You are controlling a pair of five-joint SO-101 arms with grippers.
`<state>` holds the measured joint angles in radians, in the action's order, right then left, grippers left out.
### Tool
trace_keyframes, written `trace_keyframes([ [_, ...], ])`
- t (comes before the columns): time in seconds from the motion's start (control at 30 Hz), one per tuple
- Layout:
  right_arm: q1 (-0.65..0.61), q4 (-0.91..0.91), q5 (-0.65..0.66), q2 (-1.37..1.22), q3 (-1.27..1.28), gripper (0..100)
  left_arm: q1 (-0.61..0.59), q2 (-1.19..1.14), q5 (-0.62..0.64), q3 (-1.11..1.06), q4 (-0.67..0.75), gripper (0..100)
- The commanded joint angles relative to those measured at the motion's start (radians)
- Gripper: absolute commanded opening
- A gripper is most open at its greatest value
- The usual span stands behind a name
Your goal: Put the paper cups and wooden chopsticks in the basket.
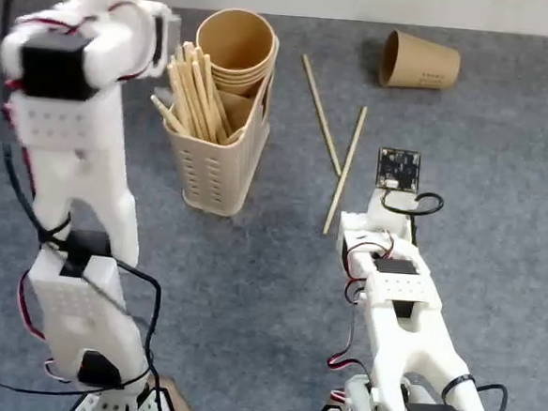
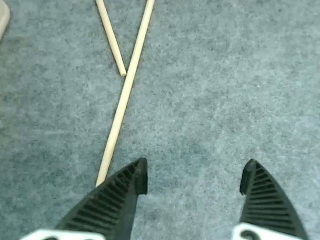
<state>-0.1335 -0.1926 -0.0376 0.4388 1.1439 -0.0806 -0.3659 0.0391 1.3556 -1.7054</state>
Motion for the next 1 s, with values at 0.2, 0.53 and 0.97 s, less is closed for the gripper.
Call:
trace_keyframes([
  [0.2,0.015,-0.062,0.101,0.035,-0.013,29.6,-0.283,0.183,0.005,0.171,-0.066,18],
  [0.53,-0.064,-0.097,0.044,-0.114,-0.243,29.6,-0.432,0.329,-0.002,-0.536,-0.061,19],
  [0.97,-0.082,-0.096,0.038,-0.673,-0.716,29.6,-0.344,0.337,0.005,-1.129,0.233,19],
])
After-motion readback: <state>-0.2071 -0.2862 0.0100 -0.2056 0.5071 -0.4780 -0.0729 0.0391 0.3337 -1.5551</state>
